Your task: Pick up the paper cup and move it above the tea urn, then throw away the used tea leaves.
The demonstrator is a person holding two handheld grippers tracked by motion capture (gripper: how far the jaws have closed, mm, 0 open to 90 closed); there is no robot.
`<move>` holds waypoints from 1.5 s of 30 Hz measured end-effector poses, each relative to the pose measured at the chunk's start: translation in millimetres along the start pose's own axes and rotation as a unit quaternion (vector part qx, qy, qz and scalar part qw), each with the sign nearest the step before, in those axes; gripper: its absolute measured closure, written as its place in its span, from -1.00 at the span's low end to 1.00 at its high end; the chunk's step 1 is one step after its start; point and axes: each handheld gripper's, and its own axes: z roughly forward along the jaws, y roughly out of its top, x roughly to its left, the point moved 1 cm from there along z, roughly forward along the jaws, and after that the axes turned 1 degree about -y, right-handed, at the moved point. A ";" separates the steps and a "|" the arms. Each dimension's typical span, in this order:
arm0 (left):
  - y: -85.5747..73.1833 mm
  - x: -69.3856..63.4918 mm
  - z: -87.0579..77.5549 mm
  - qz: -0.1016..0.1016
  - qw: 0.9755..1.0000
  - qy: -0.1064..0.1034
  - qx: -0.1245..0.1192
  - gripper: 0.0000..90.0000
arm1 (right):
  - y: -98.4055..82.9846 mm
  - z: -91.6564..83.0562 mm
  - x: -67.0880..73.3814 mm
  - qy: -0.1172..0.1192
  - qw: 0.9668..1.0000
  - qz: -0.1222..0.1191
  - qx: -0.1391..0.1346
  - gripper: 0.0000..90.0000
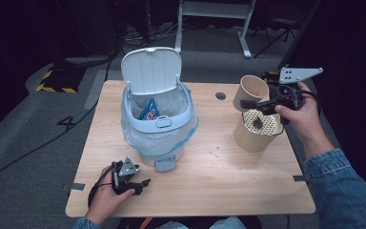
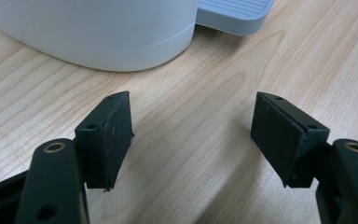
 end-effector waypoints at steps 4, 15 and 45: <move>0.0 0.0 0.0 0.000 1.000 0.000 0.000 -0.34 | 12.0 9.7 2.6 0.010 1.000 -0.006 -0.001 -0.29; 0.5 0.6 0.3 0.002 1.000 -0.001 0.000 -0.34 | 51.2 50.2 19.3 0.031 0.999 -0.027 -0.004 -0.29; 0.6 0.8 0.3 0.004 1.000 0.001 0.000 -0.34 | 97.1 170.2 57.2 0.069 0.997 -0.027 -0.019 -0.31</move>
